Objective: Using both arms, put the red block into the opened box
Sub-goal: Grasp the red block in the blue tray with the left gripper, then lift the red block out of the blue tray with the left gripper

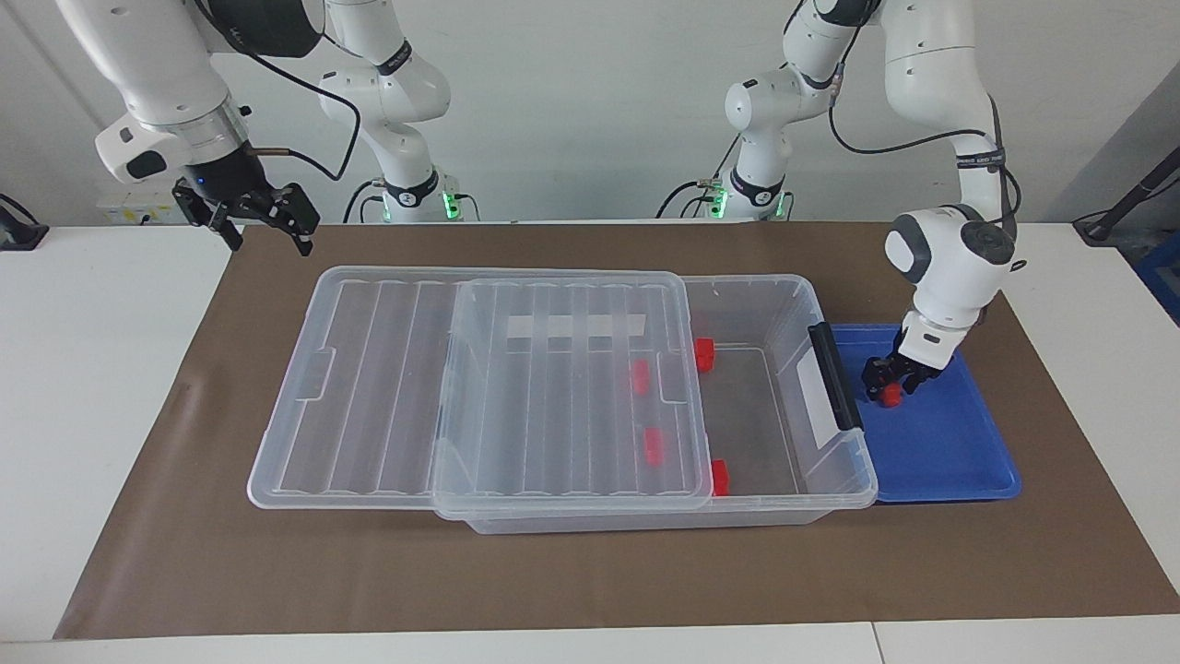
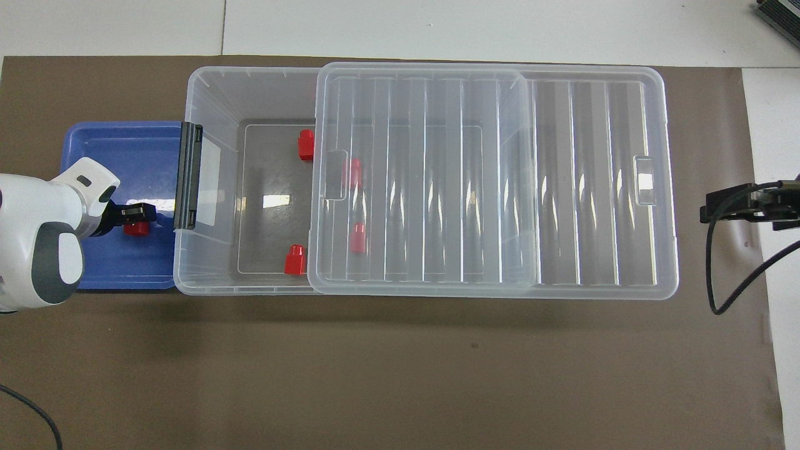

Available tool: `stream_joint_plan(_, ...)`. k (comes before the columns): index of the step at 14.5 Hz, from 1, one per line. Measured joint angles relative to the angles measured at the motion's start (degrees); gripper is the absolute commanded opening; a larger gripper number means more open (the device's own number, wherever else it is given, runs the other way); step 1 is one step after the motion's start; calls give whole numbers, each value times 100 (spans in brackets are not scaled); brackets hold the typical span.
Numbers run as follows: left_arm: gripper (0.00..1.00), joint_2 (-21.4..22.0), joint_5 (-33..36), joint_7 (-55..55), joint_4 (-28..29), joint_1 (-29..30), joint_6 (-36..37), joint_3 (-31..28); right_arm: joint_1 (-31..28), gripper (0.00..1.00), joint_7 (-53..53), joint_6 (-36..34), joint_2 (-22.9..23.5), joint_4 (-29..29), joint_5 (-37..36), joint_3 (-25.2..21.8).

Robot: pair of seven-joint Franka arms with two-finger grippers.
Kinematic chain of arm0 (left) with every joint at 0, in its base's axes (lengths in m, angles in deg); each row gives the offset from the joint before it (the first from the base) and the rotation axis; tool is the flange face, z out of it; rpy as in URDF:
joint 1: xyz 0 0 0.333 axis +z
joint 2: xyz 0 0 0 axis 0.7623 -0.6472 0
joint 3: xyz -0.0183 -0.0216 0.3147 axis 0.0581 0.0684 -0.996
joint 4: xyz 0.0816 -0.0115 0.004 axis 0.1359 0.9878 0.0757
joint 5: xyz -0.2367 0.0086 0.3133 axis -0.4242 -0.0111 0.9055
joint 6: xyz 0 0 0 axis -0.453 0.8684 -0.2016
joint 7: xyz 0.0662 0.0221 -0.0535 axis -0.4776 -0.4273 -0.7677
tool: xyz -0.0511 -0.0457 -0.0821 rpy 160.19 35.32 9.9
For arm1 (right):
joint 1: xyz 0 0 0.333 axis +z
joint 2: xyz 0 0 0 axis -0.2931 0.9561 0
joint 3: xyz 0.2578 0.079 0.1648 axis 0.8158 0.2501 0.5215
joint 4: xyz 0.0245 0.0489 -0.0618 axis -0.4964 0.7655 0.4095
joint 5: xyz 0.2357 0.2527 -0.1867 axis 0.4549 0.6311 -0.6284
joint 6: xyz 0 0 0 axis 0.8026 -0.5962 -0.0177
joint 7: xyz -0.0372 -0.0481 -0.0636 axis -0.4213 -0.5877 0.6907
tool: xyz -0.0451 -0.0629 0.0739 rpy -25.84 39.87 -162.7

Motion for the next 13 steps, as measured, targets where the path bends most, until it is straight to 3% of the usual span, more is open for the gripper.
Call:
stream_joint_plan(2,24,0,0,-41,1,0,-1,0,0,100,0,0,0,0,0,0)
stream_joint_plan(4,12,0,0,-103,1,1,-1,0,0,100,0,0,0,0,0,0)
stream_joint_plan(8,11,6,0,-223,-127,-1,247,25,0,100,0,0,0,0,0,0)
stream_joint_plan(13,11,177,0,-590,-1498,-251,2383,63,0,100,0,0,0,0,0,0)
